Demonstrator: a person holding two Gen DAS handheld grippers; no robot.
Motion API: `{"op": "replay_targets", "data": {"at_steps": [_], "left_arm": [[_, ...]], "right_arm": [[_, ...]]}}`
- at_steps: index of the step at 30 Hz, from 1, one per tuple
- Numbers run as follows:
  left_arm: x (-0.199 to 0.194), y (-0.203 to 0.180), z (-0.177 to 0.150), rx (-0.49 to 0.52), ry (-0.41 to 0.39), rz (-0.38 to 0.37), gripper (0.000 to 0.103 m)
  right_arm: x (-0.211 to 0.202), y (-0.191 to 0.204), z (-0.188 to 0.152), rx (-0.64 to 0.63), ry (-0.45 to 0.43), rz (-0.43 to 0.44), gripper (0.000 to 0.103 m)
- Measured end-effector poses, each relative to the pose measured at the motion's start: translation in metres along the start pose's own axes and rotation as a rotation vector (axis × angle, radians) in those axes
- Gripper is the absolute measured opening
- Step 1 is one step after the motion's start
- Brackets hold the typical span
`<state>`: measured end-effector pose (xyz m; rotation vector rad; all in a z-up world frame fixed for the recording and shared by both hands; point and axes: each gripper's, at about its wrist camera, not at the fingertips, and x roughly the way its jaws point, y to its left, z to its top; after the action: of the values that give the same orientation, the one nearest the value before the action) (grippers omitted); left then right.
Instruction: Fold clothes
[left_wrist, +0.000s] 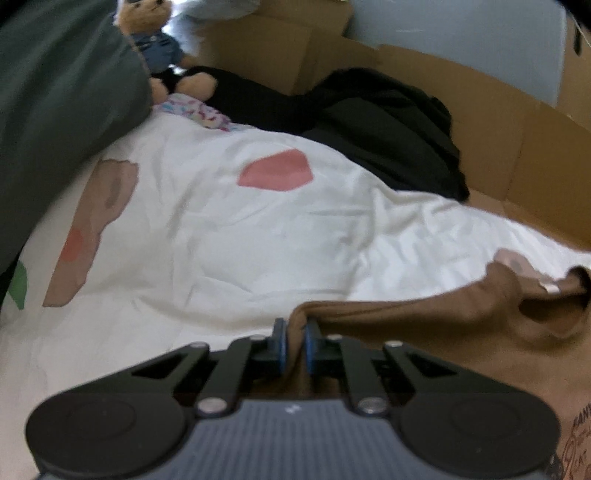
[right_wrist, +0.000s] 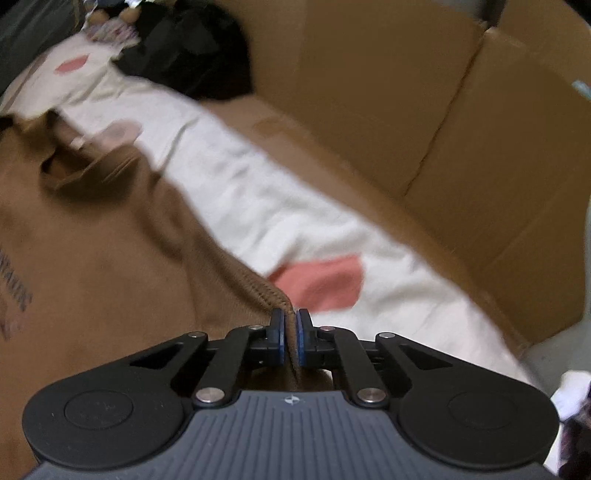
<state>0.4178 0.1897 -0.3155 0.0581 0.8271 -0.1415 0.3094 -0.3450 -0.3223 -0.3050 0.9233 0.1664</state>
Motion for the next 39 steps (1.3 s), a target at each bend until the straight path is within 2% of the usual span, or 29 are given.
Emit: {"op": "replay_targets", "data": {"at_steps": [6,15,22,24,26,27,28,30,32,36,39], "left_arm": [[0.004,0.006,0.013,-0.013,-0.028,0.024,0.009],[0.013,0.019,0.038,-0.017,-0.064,0.068,0.009],[0.038,0.02,0.052,0.001,-0.034,0.094,0.009],[0.05,0.018,0.051,0.005,0.008,0.109,0.01],[0.05,0.014,0.05,-0.012,-0.002,0.121,0.014],[0.049,0.013,0.048,-0.024,-0.011,0.124,0.016],[0.047,0.012,0.047,-0.034,-0.02,0.128,0.023],[0.04,0.01,0.044,-0.034,-0.033,0.142,0.033],[0.031,0.009,0.04,-0.052,-0.047,0.144,0.034],[0.016,0.007,0.034,-0.09,-0.055,0.138,0.036],[-0.002,-0.001,0.031,-0.08,-0.058,0.122,0.039]], "right_arm": [[0.008,0.007,0.022,-0.021,-0.038,-0.052,0.006],[0.026,-0.001,0.065,0.019,-0.108,-0.073,0.006],[0.057,-0.011,0.089,0.066,-0.095,-0.084,0.006],[0.072,-0.012,0.091,0.084,-0.062,-0.058,0.007],[0.08,-0.014,0.091,0.089,-0.043,-0.041,0.01],[0.078,-0.016,0.091,0.1,-0.049,-0.036,0.014],[0.075,-0.02,0.09,0.112,-0.056,-0.03,0.024],[0.057,-0.032,0.088,0.149,-0.1,-0.03,0.034],[0.038,-0.045,0.085,0.177,-0.121,-0.056,0.034],[0.004,-0.076,0.071,0.275,-0.106,-0.01,0.034],[-0.015,-0.081,0.049,0.243,-0.057,-0.037,0.034]]}}
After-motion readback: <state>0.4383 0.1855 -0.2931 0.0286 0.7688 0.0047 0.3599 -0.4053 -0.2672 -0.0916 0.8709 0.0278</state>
